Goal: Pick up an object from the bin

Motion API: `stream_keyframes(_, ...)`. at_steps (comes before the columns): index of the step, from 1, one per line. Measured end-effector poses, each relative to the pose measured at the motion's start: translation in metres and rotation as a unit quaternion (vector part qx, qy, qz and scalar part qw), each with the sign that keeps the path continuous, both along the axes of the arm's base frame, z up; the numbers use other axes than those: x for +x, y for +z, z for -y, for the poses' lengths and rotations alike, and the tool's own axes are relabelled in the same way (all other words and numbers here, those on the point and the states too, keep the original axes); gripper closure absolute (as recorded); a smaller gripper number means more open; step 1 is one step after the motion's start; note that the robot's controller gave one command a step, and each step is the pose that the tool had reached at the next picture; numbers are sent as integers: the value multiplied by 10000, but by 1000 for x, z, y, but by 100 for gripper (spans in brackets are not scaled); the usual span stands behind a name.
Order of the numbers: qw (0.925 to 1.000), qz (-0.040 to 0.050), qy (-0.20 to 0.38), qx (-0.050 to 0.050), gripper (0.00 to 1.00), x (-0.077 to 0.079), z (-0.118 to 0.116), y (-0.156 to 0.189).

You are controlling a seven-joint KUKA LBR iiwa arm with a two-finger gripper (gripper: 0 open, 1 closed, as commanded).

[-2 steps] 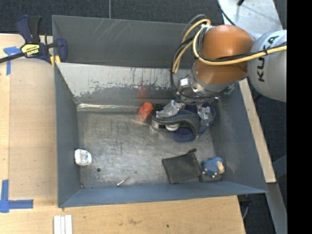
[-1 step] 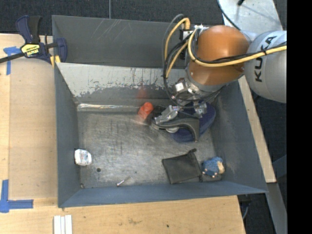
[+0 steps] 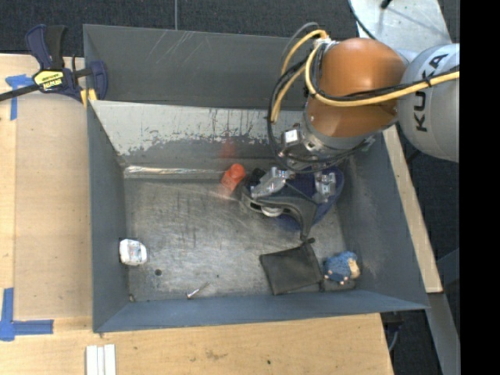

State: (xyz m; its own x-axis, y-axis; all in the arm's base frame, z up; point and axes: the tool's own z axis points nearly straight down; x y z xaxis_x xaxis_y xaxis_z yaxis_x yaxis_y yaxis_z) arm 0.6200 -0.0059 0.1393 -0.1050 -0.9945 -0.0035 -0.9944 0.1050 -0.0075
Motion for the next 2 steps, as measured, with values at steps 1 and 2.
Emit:
stream_keyframes(1,9999,-33,153,-12,0,5,-18,-35)
stream_keyframes(2,9989,-14,464,-8,0,8,-41,-19)
